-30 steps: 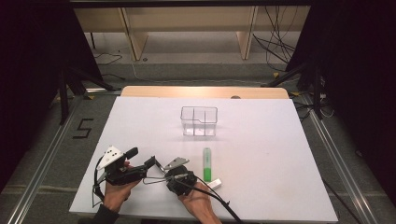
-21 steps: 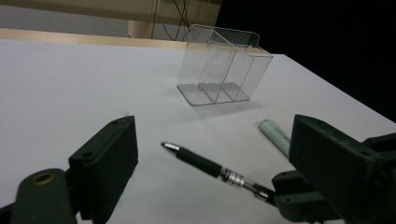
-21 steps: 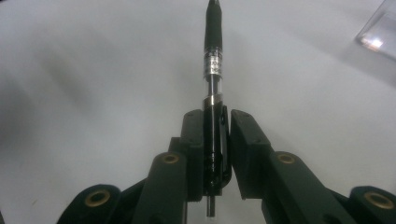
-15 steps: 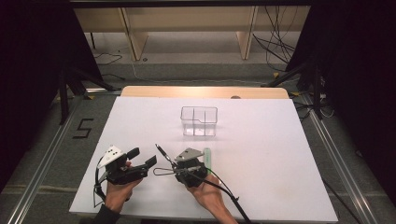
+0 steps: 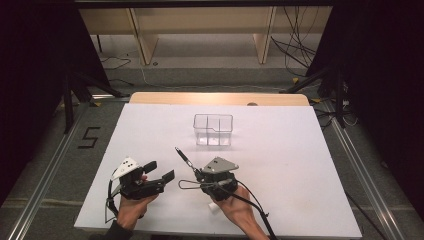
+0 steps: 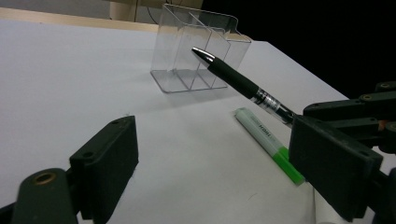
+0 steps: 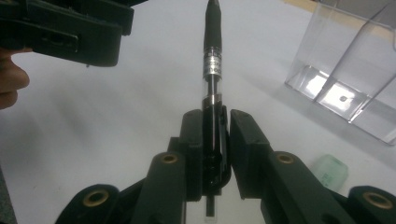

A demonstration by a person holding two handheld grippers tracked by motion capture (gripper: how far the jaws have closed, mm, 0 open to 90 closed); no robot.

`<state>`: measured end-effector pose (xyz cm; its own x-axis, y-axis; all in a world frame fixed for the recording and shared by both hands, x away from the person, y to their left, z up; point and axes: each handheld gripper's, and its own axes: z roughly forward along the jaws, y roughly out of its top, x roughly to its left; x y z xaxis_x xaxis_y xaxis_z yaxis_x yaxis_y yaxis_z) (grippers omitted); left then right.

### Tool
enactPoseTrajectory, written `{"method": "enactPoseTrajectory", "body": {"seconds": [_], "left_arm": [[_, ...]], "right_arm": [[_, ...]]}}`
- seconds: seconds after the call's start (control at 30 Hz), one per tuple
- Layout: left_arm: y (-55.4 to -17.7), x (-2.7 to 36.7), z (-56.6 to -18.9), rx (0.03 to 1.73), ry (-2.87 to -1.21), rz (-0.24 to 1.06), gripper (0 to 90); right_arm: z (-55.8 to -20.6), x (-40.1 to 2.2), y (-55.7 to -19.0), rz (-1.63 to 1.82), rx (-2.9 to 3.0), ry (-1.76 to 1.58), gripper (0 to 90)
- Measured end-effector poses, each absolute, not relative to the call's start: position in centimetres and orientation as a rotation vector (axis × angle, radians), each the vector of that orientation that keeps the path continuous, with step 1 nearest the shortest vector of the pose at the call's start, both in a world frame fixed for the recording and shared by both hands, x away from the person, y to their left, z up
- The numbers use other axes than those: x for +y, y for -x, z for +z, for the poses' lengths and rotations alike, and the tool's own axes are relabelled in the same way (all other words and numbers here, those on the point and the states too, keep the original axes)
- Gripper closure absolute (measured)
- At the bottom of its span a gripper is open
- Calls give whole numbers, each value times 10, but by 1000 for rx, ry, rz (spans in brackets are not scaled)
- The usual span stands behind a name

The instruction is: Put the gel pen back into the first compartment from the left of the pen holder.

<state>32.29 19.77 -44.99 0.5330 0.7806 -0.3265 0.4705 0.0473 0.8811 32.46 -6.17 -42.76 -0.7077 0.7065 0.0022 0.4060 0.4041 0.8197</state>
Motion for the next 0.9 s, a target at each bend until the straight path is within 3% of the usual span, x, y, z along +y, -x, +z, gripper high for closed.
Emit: {"method": "enactPoseTrajectory", "body": {"seconds": [0.9], "left_arm": [[-337,162,-439,1078,-1554,122,159]], "right_arm": [[-427,-96,-312,1286,2213,-946,763]]}}
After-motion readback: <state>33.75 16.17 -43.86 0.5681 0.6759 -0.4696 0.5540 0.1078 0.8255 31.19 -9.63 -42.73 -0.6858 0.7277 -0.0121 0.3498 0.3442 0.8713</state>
